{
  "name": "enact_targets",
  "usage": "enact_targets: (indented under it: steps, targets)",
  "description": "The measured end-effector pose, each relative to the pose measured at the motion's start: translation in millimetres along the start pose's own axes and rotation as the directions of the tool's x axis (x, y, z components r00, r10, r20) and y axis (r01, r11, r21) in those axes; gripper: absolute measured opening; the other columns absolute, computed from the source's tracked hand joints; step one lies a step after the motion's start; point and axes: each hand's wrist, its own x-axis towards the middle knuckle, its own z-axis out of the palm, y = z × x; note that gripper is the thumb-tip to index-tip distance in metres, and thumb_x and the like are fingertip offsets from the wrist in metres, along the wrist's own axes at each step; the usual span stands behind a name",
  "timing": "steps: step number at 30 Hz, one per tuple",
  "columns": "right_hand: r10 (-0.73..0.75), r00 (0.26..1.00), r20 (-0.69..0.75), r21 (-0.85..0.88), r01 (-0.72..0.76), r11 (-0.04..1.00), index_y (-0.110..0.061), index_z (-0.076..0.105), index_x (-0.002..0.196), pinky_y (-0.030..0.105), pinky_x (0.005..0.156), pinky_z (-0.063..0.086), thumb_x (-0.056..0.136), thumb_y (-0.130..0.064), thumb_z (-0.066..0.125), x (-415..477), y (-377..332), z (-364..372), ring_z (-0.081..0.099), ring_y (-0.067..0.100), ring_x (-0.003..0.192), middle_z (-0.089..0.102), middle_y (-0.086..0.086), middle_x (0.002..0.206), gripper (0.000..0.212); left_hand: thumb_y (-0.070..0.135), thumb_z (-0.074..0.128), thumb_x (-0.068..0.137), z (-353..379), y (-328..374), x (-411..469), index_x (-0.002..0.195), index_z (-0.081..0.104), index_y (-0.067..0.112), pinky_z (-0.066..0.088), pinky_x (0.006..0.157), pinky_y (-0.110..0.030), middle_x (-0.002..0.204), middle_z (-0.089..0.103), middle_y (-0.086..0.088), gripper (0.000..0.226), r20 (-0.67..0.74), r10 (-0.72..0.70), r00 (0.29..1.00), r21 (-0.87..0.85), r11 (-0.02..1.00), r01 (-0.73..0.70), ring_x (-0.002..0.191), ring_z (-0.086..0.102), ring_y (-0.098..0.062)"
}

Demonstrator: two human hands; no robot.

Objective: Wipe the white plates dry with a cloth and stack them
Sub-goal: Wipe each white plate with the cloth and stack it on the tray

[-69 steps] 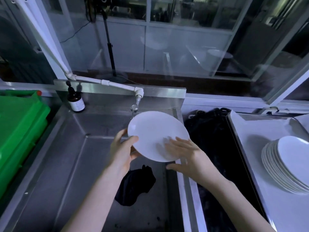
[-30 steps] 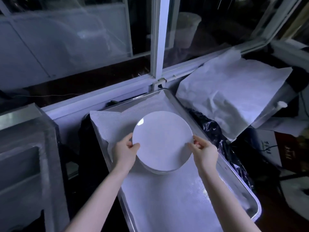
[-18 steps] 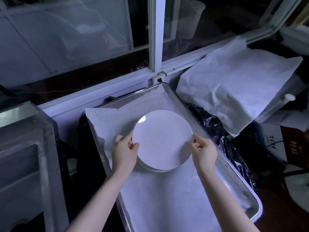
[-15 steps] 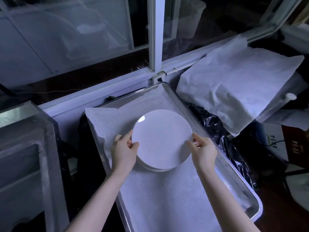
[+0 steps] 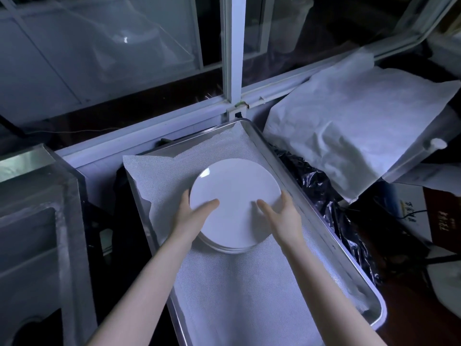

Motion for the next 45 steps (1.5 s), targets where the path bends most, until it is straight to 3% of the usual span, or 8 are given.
enact_targets:
  steps: [6, 11, 14, 20, 29, 36, 42, 45]
  targets:
    - [0.139, 0.987, -0.083, 0.093, -0.132, 0.987, -0.016, 0.056, 0.123, 0.035, 0.084, 0.047, 0.083, -0.041, 0.074, 4.9, -2.6, 17.2, 0.059, 0.028, 0.108, 0.065, 0.003, 0.111, 0.050, 0.027, 0.087, 0.065, 21.7, -8.5, -2.3, 0.112, 0.052, 0.036, 0.046, 0.068, -0.022, 0.098, 0.065, 0.021, 0.059, -0.184, -0.024, 0.983, -0.094, 0.996, 0.007, 0.089, 0.062, 0.002]
    - [0.153, 0.975, -0.159, 0.099, -0.138, 0.985, -0.021, 0.053, 0.133, 0.039, 0.091, 0.050, 0.074, -0.038, 0.081, 1.5, -1.9, 23.0, 0.059, 0.026, 0.110, 0.066, 0.000, 0.117, 0.067, 0.028, 0.086, 0.056, 23.6, -9.9, 2.5, 0.114, 0.057, 0.030, 0.050, 0.073, -0.027, 0.098, 0.069, 0.014, 0.065, -0.210, -0.051, 0.976, -0.122, 0.992, 0.026, 0.088, 0.066, -0.007]
    - [0.164, 0.973, -0.163, 0.107, -0.148, 0.983, -0.020, 0.051, 0.135, 0.045, 0.095, 0.051, 0.075, -0.036, 0.082, 0.9, -1.6, 24.4, 0.060, 0.028, 0.112, 0.067, 0.003, 0.119, 0.070, 0.020, 0.088, 0.062, 24.9, -12.1, 2.6, 0.111, 0.057, 0.034, 0.050, 0.071, -0.026, 0.096, 0.070, 0.016, 0.059, -0.218, -0.048, 0.975, -0.135, 0.991, 0.019, 0.086, 0.067, -0.004]
    - [0.164, 0.968, -0.192, 0.117, -0.143, 0.983, -0.022, 0.051, 0.136, 0.043, 0.095, 0.050, 0.075, -0.036, 0.081, -0.8, -3.5, 27.4, 0.060, 0.026, 0.111, 0.066, 0.001, 0.120, 0.069, 0.020, 0.087, 0.064, 25.3, -11.3, -0.5, 0.117, 0.059, 0.033, 0.051, 0.071, -0.026, 0.098, 0.070, 0.016, 0.061, -0.238, -0.064, 0.969, -0.138, 0.990, 0.031, 0.088, 0.067, -0.003]
    - [0.164, 0.969, -0.183, 0.176, -0.132, 0.976, -0.023, 0.053, 0.135, 0.044, 0.094, 0.051, 0.073, -0.034, 0.083, -2.7, -4.6, 24.2, 0.061, 0.025, 0.109, 0.067, -0.001, 0.117, 0.069, 0.021, 0.086, 0.066, 27.7, -6.3, -9.6, 0.122, 0.056, 0.034, 0.048, 0.066, -0.021, 0.103, 0.069, 0.016, 0.065, -0.250, -0.069, 0.966, -0.173, 0.985, 0.025, 0.089, 0.065, 0.000]
    - [0.152, 0.976, -0.155, 0.240, -0.112, 0.964, -0.022, 0.059, 0.126, 0.047, 0.095, 0.051, 0.073, -0.027, 0.083, -5.7, -8.6, 16.6, 0.062, 0.024, 0.105, 0.068, -0.003, 0.113, 0.059, 0.029, 0.083, 0.053, 26.0, 4.2, -15.1, 0.122, 0.057, 0.034, 0.054, 0.076, -0.030, 0.107, 0.070, 0.012, 0.074, -0.256, -0.015, 0.967, -0.189, 0.981, -0.035, 0.094, 0.068, -0.009]
    - [0.120, 0.990, -0.071, 0.369, -0.085, 0.925, -0.024, 0.064, 0.124, 0.042, 0.091, 0.055, 0.072, -0.014, 0.084, -4.2, -14.2, 3.4, 0.065, 0.021, 0.105, 0.071, -0.006, 0.110, 0.056, 0.014, 0.088, 0.064, 23.0, 9.6, -19.4, 0.120, 0.058, 0.032, 0.052, 0.066, -0.023, 0.108, 0.070, 0.012, 0.065, -0.246, -0.049, 0.968, -0.254, 0.967, -0.016, 0.091, 0.068, -0.005]
    - [0.083, 0.996, -0.030, 0.407, -0.063, 0.911, -0.029, 0.064, 0.126, 0.048, 0.095, 0.054, 0.071, -0.011, 0.085, -3.1, -16.9, 1.1, 0.064, 0.027, 0.110, 0.068, 0.000, 0.119, 0.061, 0.011, 0.087, 0.066, 22.6, 11.3, -22.0, 0.121, 0.058, 0.030, 0.052, 0.067, -0.022, 0.108, 0.070, 0.011, 0.065, -0.247, -0.062, 0.967, -0.293, 0.956, -0.014, 0.090, 0.068, -0.003]
